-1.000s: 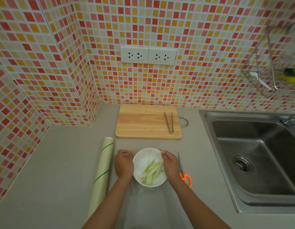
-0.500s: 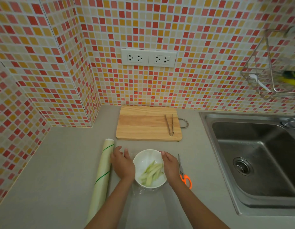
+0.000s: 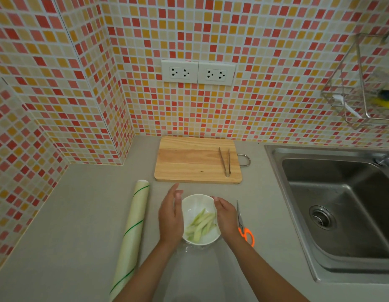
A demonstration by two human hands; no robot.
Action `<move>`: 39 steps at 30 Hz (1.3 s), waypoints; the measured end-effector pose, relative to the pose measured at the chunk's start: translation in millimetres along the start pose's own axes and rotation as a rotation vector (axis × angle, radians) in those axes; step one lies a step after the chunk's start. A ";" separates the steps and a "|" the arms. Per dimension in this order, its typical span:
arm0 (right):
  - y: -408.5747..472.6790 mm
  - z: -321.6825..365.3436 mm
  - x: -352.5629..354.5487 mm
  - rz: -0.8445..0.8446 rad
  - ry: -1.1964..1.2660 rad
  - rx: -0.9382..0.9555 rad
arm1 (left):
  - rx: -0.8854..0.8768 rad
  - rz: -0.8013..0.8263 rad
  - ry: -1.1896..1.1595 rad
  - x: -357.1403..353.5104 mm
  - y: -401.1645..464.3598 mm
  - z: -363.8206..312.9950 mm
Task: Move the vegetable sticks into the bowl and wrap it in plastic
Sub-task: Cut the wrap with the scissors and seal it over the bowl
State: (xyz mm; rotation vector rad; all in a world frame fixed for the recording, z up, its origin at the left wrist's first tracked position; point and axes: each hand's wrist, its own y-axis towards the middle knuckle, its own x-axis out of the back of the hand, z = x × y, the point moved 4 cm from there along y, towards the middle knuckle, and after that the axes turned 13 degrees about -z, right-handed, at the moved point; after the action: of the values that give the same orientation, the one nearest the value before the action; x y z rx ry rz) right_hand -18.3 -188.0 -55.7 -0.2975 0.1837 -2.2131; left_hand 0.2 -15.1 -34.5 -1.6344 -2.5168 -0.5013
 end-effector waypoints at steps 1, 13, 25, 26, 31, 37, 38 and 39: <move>0.2 -0.5 -0.2 0.000 -0.004 0.000 | 0.031 0.070 0.012 -5.6 -3.1 3.3; -3.4 -3.5 -0.4 0.010 0.089 -0.176 | 0.523 0.312 -0.189 -24.5 -3.1 34.5; 10.3 18.8 12.9 0.080 0.049 -0.059 | 0.400 0.065 -0.103 -5.1 -8.6 14.0; 8.2 18.6 10.5 0.121 0.038 -0.060 | 0.461 0.093 -0.137 -9.2 -14.0 17.7; -2.9 5.2 7.5 0.081 0.030 -0.038 | 0.600 0.350 -0.189 -28.1 -9.1 26.6; 6.4 9.7 21.6 -0.069 -0.102 0.046 | 0.524 0.273 -0.206 -13.8 25.0 7.1; 6.3 12.5 20.9 -0.042 -0.082 0.048 | 0.501 0.173 -0.239 -4.9 25.2 5.0; 5.9 14.3 18.7 -0.003 -0.067 0.039 | 0.493 0.102 -0.280 2.5 21.8 5.1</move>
State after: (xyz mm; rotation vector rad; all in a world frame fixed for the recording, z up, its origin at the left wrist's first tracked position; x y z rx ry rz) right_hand -21.0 -206.9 -40.6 -0.3497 0.1034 -2.2032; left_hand 19.3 -3.3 -33.9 -1.7024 -2.4405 0.3592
